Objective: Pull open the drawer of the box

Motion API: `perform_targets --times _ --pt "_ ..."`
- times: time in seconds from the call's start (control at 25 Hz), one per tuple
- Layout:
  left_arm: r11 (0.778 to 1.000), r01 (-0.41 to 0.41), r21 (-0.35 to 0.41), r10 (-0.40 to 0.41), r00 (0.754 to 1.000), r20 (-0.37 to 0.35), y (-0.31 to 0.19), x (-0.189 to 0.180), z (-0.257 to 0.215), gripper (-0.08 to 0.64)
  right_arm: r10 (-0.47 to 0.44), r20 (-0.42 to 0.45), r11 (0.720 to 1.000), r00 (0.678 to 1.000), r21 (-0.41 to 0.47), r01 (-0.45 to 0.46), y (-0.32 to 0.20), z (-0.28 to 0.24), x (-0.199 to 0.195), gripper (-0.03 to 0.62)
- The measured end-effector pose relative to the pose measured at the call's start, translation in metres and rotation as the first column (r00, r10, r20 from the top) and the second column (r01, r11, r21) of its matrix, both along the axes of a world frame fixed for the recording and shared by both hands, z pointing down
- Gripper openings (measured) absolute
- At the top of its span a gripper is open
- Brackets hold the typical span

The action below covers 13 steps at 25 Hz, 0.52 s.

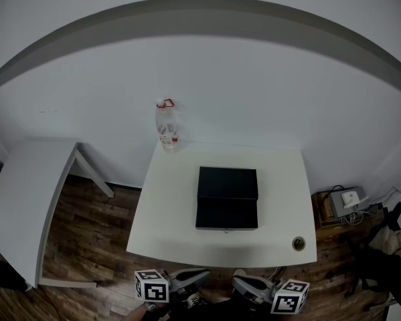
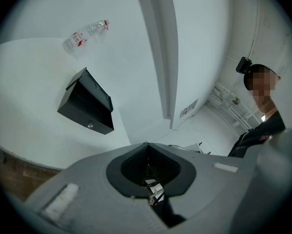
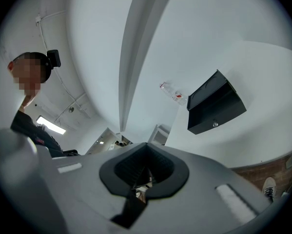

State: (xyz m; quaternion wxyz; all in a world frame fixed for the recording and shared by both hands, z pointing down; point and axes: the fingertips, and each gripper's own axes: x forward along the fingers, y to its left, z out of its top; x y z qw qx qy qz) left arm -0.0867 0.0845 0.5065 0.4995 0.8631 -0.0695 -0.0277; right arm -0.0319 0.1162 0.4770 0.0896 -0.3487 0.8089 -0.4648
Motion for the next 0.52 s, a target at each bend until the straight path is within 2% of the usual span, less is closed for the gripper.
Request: perform_targets --times 0.52 --pt "1.0 0.003 -0.019 -0.003 1.0 0.004 -0.0046 -0.0011 0.0042 0.0 0.008 -0.004 1.0 1.0 -0.014 -0.008 -0.0041 0.0033 -0.0009 0.003"
